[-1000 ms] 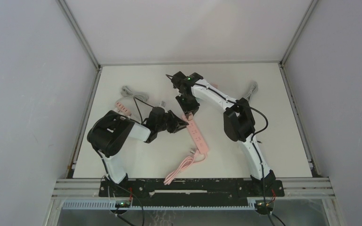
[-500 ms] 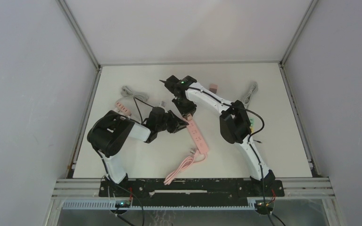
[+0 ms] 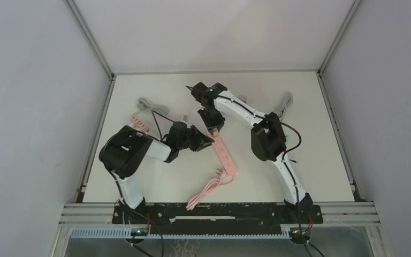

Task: Insert the plug
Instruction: Insert the plug into the socket.

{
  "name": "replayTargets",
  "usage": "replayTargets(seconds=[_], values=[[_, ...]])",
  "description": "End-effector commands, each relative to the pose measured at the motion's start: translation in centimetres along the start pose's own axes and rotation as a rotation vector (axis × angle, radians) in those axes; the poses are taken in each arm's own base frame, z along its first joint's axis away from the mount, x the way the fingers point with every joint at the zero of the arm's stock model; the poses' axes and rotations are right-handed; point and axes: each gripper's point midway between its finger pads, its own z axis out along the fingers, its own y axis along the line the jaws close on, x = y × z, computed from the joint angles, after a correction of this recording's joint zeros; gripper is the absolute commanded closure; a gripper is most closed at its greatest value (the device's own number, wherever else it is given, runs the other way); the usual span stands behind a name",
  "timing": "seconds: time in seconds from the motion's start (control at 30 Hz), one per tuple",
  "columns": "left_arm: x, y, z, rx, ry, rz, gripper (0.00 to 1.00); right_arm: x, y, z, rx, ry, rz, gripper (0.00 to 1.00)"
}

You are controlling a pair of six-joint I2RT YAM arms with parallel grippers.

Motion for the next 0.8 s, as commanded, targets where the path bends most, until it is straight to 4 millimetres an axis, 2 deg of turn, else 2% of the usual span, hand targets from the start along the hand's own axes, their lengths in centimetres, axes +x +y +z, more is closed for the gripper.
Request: replayTargets(seconds=[0.0, 0.17, 0.23, 0.37, 0.47, 0.77], values=[[2.2, 2.9, 1.1, -0.107, 0.032, 0.019, 0.81, 0.9, 2.0, 6.2, -0.019, 0.073, 0.005, 1.0], [2.3, 2.9, 1.1, -0.106, 0.035, 0.019, 0.81, 1.6, 3.4, 6.5, -0.012, 0.069, -0.094, 1.0], [2.3, 3.0, 1.1, -0.107, 0.034, 0.02, 0.81, 1.6, 3.2, 6.6, -0.028, 0.063, -0.075, 1.0], [2.2, 3.0, 1.1, -0.107, 0.032, 0.021, 0.81, 0.8, 0.1, 6.1, -0.027, 0.025, 0.077, 1.0], [2.2, 2.9, 1.1, -0.106, 0.032, 0.021, 0.81, 0.4, -1.1, 6.2, -0.026, 0.005, 0.122, 1.0], [2.3, 2.9, 1.0, -0.105, 0.031, 0.027, 0.81, -0.6, 0.0, 6.7, -0.048, -0.024, 0.083, 1.0]])
